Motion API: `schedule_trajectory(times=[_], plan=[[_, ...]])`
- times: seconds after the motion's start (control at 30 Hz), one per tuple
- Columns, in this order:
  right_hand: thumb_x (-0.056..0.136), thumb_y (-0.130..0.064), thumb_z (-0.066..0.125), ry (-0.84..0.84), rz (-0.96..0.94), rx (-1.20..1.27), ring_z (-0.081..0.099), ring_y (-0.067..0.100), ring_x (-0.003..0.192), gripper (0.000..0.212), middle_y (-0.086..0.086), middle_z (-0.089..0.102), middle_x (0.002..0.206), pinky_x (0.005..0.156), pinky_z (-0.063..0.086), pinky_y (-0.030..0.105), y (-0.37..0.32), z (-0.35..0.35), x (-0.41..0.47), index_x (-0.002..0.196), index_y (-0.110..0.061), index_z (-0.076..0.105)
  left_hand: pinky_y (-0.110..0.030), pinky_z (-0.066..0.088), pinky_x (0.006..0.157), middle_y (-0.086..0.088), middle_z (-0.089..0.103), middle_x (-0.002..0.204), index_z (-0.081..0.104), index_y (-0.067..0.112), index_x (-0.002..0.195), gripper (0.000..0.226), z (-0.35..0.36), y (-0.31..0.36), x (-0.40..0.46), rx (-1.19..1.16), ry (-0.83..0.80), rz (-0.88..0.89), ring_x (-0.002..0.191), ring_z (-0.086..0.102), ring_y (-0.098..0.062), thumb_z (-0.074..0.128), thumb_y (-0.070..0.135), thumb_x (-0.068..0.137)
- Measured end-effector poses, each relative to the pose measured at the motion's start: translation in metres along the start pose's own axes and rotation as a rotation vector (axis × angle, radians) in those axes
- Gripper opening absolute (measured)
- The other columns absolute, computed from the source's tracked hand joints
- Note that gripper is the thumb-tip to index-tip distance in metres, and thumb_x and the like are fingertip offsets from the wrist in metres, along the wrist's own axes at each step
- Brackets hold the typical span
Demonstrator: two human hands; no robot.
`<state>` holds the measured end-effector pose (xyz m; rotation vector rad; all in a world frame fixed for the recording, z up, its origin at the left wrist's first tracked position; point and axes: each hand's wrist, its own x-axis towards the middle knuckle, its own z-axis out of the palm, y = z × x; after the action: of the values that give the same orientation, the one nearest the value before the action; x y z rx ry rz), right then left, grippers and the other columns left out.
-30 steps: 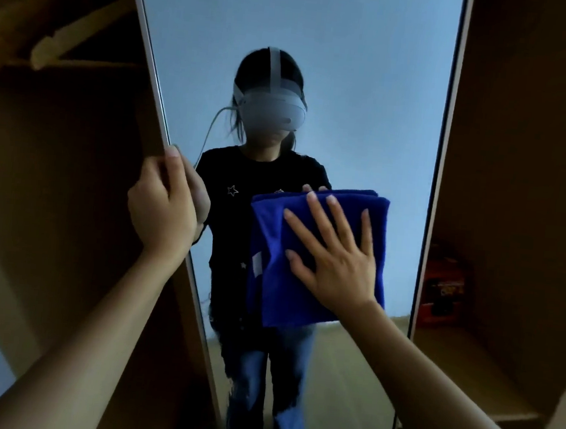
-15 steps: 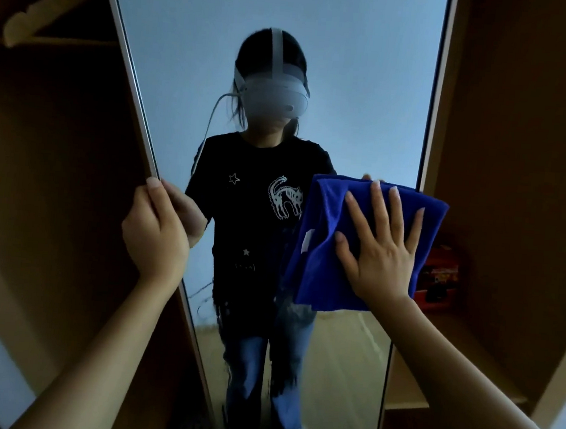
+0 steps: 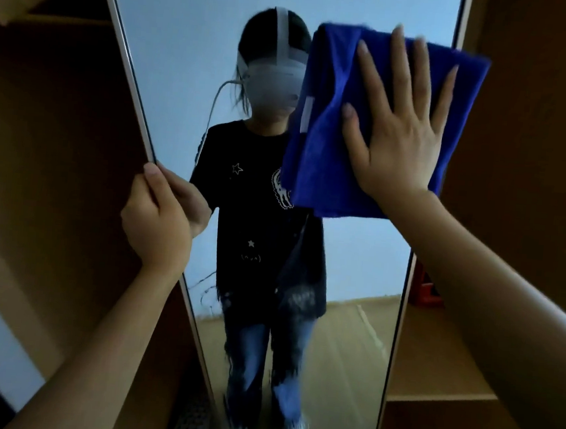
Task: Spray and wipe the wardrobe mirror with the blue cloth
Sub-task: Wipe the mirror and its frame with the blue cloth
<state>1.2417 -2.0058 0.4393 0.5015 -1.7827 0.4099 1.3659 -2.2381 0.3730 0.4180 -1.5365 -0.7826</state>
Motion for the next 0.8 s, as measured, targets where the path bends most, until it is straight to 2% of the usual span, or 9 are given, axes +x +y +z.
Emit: schedule_trajectory(times=[0.1,0.23,0.3,0.4,0.47,0.53,0.6,0.73,0.8], plan=[[0.101,-0.053,0.028,-0.022,-0.004,0.007,0.011,0.024,0.15,0.057,0.002,0.017,0.162,0.12,0.003,0.054,0.001,0.012,-0.051,0.154,-0.035,0.019,0.004,0.034,0.063,0.01,0.058,0.085,0.062,0.007,0.101,0.041,0.001,0.002,-0.001,-0.015,0.002,-0.026,0.069,0.055,0.005,0.03,0.033,0.105],[0.1,-0.053,0.031,-0.052,-0.049,0.011,0.002,0.019,0.151,0.056,0.001,0.016,0.16,0.12,0.001,0.054,0.008,0.033,-0.129,0.152,-0.036,0.021,0.005,0.029,0.061,0.003,0.057,0.088,0.062,-0.001,0.102,0.041,-0.001,0.003,-0.003,0.022,0.014,-0.017,0.076,0.047,0.008,0.032,0.027,0.105],[0.1,-0.054,0.03,-0.069,-0.05,0.009,-0.002,0.017,0.151,0.056,-0.001,0.016,0.16,0.119,0.001,0.054,0.01,0.041,-0.157,0.151,-0.036,0.021,0.002,0.03,0.06,0.001,0.058,0.089,0.062,-0.002,0.102,0.042,-0.002,0.0,-0.004,0.035,0.004,0.001,0.078,0.048,0.006,0.032,0.026,0.105],[0.1,-0.056,0.026,-0.114,-0.041,-0.002,-0.005,0.016,0.151,0.055,-0.002,0.016,0.16,0.119,-0.002,0.053,0.009,0.045,-0.181,0.151,-0.037,0.02,-0.011,0.033,0.067,-0.012,0.069,0.098,0.066,0.0,0.106,0.047,-0.005,-0.012,-0.015,0.07,-0.032,-0.016,0.093,0.062,-0.017,0.03,0.031,0.106],[0.1,-0.057,0.023,-0.165,-0.038,-0.001,-0.009,0.015,0.15,0.055,-0.001,0.015,0.16,0.119,-0.006,0.052,0.009,0.045,-0.19,0.151,-0.037,0.019,-0.015,0.034,0.068,-0.018,0.071,0.1,0.068,0.002,0.108,0.051,-0.009,-0.028,-0.033,0.118,-0.104,-0.046,0.098,0.064,-0.028,0.029,0.033,0.106],[0.099,-0.058,0.02,-0.204,-0.034,0.02,-0.012,0.014,0.15,0.055,0.0,0.015,0.16,0.119,-0.01,0.05,0.009,0.043,-0.194,0.15,-0.036,0.021,-0.02,0.038,0.068,-0.017,0.071,0.097,0.069,0.003,0.108,0.054,-0.015,-0.047,-0.053,0.138,-0.191,-0.08,0.094,0.065,-0.025,0.027,0.036,0.105],[0.099,-0.058,0.022,-0.222,-0.033,0.052,-0.011,0.013,0.15,0.055,-0.001,0.016,0.161,0.119,-0.01,0.051,0.011,0.04,-0.191,0.15,-0.038,0.021,-0.02,0.039,0.065,-0.016,0.071,0.094,0.069,0.002,0.105,0.055,-0.02,-0.064,-0.068,0.129,-0.246,-0.095,0.09,0.066,-0.023,0.027,0.037,0.104],[0.099,-0.056,0.029,-0.182,-0.054,0.053,-0.009,0.013,0.15,0.056,-0.003,0.014,0.162,0.119,-0.007,0.052,0.013,0.031,-0.157,0.152,-0.039,0.018,-0.021,0.041,0.063,-0.015,0.071,0.092,0.068,0.0,0.106,0.056,-0.025,-0.08,-0.084,0.079,-0.298,-0.141,0.089,0.066,-0.025,0.026,0.038,0.104],[0.1,-0.055,0.029,-0.165,-0.043,0.036,-0.007,0.015,0.15,0.056,-0.005,0.007,0.161,0.119,-0.005,0.053,0.012,0.028,-0.14,0.152,-0.039,0.016,-0.021,0.042,0.061,-0.011,0.068,0.084,0.066,0.0,0.104,0.055,-0.025,-0.083,-0.089,0.06,-0.319,-0.165,0.084,0.066,-0.025,0.026,0.038,0.104]])
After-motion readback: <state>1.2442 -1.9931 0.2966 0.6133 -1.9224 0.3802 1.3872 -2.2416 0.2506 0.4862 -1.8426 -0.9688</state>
